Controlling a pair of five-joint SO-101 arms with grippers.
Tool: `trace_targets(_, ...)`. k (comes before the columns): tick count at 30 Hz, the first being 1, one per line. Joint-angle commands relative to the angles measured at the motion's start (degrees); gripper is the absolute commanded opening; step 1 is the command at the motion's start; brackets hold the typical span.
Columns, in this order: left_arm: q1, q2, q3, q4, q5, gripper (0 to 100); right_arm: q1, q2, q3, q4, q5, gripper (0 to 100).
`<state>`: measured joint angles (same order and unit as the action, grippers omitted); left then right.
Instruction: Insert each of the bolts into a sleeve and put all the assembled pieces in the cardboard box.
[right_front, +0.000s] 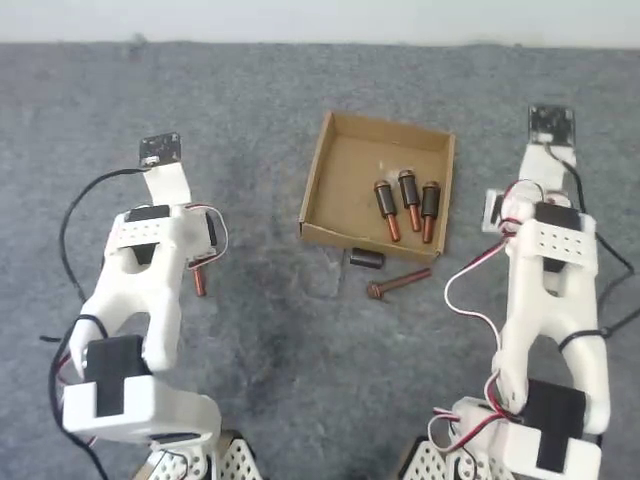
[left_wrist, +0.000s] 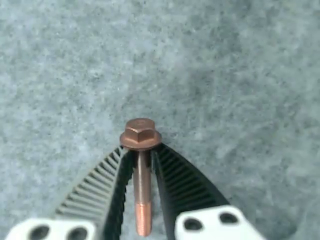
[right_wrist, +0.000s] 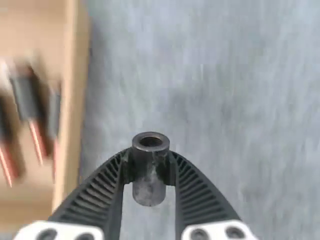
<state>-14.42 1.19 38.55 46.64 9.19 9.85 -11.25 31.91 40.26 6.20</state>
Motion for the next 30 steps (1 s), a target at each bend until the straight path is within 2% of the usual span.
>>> trace_targets(1,-0.4,-0.4,-0.7,-1.1,0.4,1,-2.5,-3.3,-2.5,-14.2,-0.4,0.9)
trace_targets(8,-0.5,-0.4,-0.7,-1.1,0.3,1,-4.7,-3.2,5.3,-48.1,-0.3,0.7)
trace_targets(13,-0.4,-0.4,-0.7,-1.1,0.3,1,-7.5,-0.7,12.9,-66.0,-0.4,0.7)
trace_targets(22,-0.4,-0.4,-0.6,-2.2,0.3,1,-8.6,19.6,12.1,-106.1,-0.3,0.6)
trace_targets(26,-0.4,-0.4,-0.7,-2.3,0.3,1,-8.9,26.4,12.5,-117.7,0.0,0.6)
trace_targets(30,-0.3,-0.4,-0.7,-2.3,0.3,1,-10.2,25.8,17.9,-119.9,-0.2,0.6)
